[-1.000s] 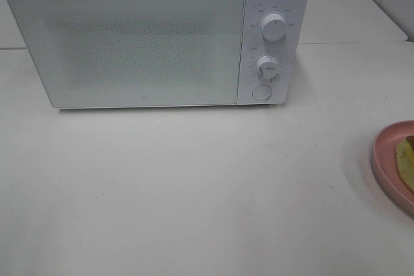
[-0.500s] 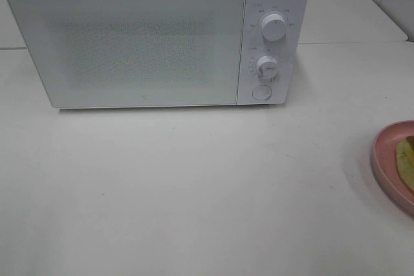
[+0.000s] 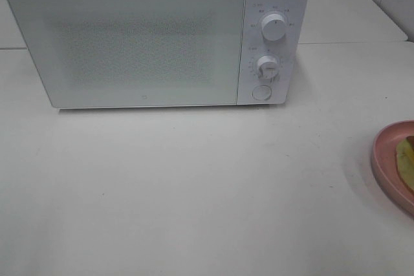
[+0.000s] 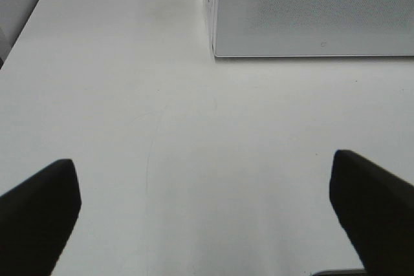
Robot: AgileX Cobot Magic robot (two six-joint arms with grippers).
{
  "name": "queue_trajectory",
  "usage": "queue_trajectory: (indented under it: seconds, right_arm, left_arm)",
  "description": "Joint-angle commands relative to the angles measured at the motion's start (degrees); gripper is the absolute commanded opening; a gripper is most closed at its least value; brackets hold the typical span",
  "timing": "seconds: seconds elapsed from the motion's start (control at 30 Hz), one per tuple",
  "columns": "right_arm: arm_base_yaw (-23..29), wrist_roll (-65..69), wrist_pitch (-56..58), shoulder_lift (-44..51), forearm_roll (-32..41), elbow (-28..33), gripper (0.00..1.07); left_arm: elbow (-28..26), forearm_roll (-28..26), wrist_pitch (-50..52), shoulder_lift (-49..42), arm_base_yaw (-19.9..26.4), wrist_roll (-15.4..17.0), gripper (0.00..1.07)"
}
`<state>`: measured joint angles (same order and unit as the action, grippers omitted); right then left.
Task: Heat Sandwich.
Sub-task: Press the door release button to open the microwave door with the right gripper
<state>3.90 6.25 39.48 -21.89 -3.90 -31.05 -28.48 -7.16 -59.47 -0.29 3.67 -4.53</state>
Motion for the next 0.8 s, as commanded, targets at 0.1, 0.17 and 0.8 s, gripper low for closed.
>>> queue_trajectory:
  seconds: [0.1, 0.17, 0.8]
  right_arm:
    - [-0.29, -0.23, -5.61, -4.41, -0.06, -0.34, 0.76]
    - [-0.29, -0.23, -7.51, -6.25, -0.06, -0.34, 0.76]
    - [-0.29, 0.0, -24.52, -24.35, 0.17, -0.34, 0.76]
  left_arm:
    - [0.23, -0.52, 0.57, -1.49, -0.23, 0.06, 1.01]
    - [0.23, -0.52, 0.57, -1.49, -0.23, 0.06, 1.01]
    - [0.23, -0.52, 0.57, -1.49, -0.23, 0.06, 1.01]
